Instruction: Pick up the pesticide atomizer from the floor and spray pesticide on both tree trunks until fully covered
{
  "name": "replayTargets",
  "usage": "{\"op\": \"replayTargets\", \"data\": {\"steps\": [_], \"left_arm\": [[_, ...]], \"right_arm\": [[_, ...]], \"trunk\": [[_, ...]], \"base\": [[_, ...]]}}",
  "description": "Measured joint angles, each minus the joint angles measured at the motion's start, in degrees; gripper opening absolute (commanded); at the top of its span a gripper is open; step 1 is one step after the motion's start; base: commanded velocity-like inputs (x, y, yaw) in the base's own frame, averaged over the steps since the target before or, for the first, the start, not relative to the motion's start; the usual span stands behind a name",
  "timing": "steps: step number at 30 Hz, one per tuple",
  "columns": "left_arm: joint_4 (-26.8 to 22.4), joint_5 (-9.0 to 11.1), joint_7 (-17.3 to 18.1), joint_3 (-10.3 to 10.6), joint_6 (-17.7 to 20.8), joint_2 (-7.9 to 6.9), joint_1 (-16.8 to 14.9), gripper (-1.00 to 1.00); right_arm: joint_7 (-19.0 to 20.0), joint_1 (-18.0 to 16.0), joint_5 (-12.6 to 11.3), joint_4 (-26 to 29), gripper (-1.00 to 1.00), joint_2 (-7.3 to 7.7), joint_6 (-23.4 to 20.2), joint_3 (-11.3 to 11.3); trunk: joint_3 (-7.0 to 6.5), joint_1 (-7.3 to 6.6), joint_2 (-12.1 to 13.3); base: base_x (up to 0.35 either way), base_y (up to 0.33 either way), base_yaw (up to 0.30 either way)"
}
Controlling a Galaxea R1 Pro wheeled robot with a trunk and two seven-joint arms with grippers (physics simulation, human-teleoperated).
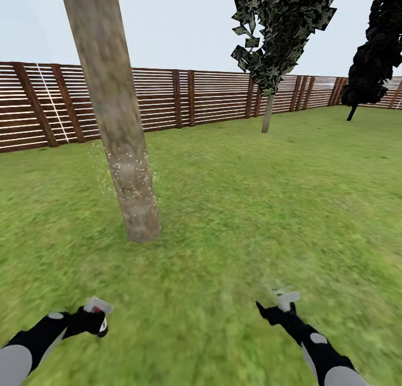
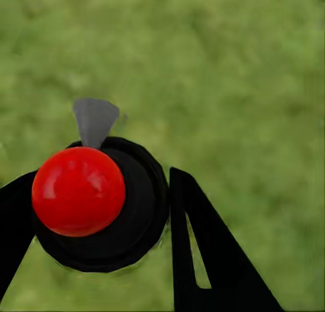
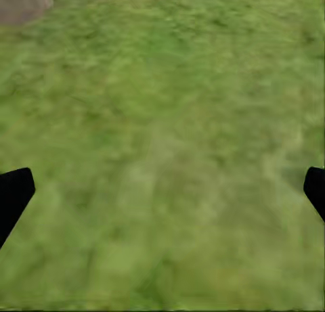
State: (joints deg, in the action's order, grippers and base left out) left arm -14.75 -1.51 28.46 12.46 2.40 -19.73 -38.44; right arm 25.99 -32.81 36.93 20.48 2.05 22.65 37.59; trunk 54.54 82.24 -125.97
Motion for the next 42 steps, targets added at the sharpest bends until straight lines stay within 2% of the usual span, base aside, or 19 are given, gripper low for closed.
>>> {"op": "replayTargets", "data": {"steps": [1, 2, 3, 4, 6, 8, 9, 11, 14, 26, 31, 42], "left_arm": [[1.76, 2.86, -2.91, -0.29, -2.89, 0.04, 0.66, -1.00], [4.29, 6.90, -6.86, -0.43, -7.31, 0.05, 1.64, -1.00], [6.34, 11.05, -9.56, -0.39, -11.41, 0.09, 2.92, -1.00], [6.94, 13.06, -10.49, -0.43, -13.25, 0.12, 3.79, -1.00], [7.86, 19.22, -12.96, -0.40, -18.19, 0.26, 7.26, -1.00], [8.06, 23.72, -15.65, -0.30, -22.76, 1.05, 10.17, -1.00], [8.10, 24.68, -17.09, -0.24, -24.35, 1.88, 10.85, -1.00], [8.14, 25.32, -22.36, -0.13, -26.21, 3.82, 12.79, -1.00], [8.10, 25.56, -24.09, -0.32, -27.07, 4.19, 13.86, -1.00], [9.56, 25.85, -24.88, -0.24, -27.30, 4.37, 14.31, -1.00], [9.75, 25.78, -24.81, -0.24, -27.29, 4.37, 14.31, -1.00], [9.76, 25.71, -24.79, -0.20, -27.28, 4.45, 14.31, -1.00]], "right_arm": [[-4.32, 2.01, 0.11, -0.09, 1.00, 0.38, 2.38, 0.59], [-8.91, 4.90, 0.13, -0.18, 1.00, 0.58, 7.11, 0.99], [-11.87, 7.76, 0.10, -0.27, 1.00, 0.65, 10.25, 1.20], [-12.79, 8.85, 0.06, -0.29, 1.00, 0.67, 11.20, 1.26], [-13.99, 12.54, -0.92, -0.32, 1.00, 0.70, 14.01, 1.93], [-14.26, 14.65, -3.87, -0.46, 1.00, 0.51, 17.77, 4.17], [-14.30, 14.97, -4.50, -0.90, 1.00, 0.43, 18.90, 4.65], [-14.30, 15.23, -5.04, -1.76, 1.00, 0.33, 19.84, 5.12], [-14.40, 15.28, -5.14, -2.08, 1.00, 0.11, 20.01, 5.22], [-14.24, 15.28, -4.80, -6.46, 1.00, 0.37, 20.06, 5.02], [-14.28, 15.27, -4.73, -13.66, 1.00, 0.09, 20.06, 4.95], [-14.16, 15.26, -4.90, -17.72, 1.00, 0.05, 19.68, 4.96]], "trunk": [[0.01, 0.00, 0.00], [0.01, 0.00, 0.00], [0.01, 0.00, 0.00], [0.00, 0.00, 0.00], [0.01, 0.00, 0.00], [0.01, 0.00, 0.00], [0.00, 0.00, 0.00], [0.00, 0.00, 0.00], [-0.01, 0.00, 0.00], [-0.01, 0.00, 0.00], [-0.01, 0.00, 0.00], [-0.01, 0.00, 0.00]], "base": [[0.000, 0.000, 0.000], [0.000, 0.000, 0.000], [0.000, 0.000, 0.000], [0.000, 0.000, 0.000], [0.000, 0.000, 0.000], [0.000, 0.000, 0.000], [0.000, 0.000, 0.000], [0.000, 0.000, 0.000], [0.000, 0.000, 0.000], [0.000, 0.000, 0.000], [0.000, 0.000, 0.000], [0.000, 0.000, 0.000]]}}
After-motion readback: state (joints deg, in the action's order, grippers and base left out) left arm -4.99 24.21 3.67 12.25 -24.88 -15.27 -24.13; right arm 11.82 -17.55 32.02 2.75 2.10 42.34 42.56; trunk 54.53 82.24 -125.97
